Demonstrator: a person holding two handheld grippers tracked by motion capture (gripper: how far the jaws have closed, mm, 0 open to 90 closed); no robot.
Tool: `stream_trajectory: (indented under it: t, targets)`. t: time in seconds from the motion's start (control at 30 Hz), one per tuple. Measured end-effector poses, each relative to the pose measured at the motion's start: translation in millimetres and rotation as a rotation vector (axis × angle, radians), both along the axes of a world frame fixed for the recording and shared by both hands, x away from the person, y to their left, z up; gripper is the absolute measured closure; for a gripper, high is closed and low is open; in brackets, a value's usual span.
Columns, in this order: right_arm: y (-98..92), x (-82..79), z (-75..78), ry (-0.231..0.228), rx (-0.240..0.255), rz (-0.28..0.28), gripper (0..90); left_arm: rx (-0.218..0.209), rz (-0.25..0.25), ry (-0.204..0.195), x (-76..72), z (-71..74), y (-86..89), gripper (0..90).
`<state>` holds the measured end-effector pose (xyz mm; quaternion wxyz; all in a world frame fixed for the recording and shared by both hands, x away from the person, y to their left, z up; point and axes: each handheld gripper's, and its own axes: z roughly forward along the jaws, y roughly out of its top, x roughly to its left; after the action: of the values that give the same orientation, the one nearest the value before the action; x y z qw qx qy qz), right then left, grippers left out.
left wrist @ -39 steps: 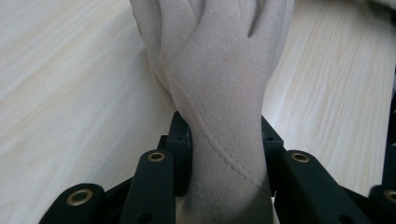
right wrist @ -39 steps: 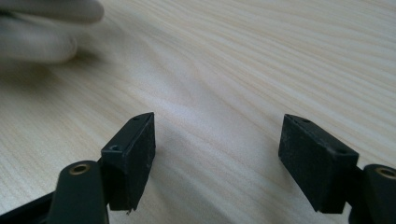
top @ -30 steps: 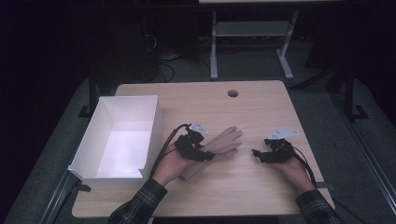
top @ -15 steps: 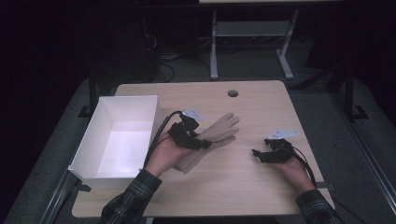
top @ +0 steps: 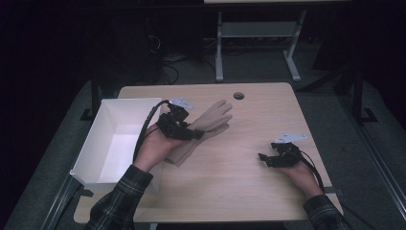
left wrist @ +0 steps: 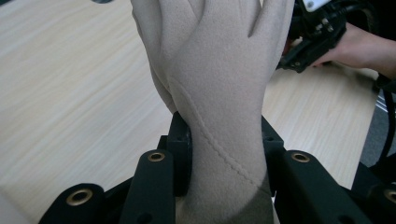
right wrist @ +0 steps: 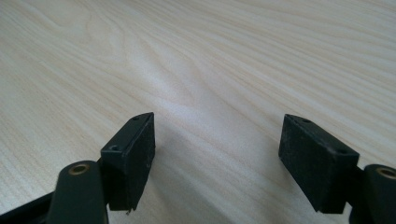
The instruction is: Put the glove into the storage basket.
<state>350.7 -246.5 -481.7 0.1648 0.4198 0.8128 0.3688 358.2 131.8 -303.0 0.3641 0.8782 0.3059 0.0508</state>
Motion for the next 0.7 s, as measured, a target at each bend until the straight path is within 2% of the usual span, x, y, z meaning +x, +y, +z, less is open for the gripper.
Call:
stream_trajectory:
  t: [0.37, 0.7]
  targets:
    - [0.3, -0.4, 0.1, 0.001, 0.0, -0.004, 26.8, -0.018, 0.118, -0.023, 5.7, 15.0, 47.7, 66.7]
    - [0.4, -0.5, 0.1, 0.001, -0.003, -0.005, 26.7, -0.039, 0.223, -0.048, 4.5, 23.8, 96.0, 66.8]
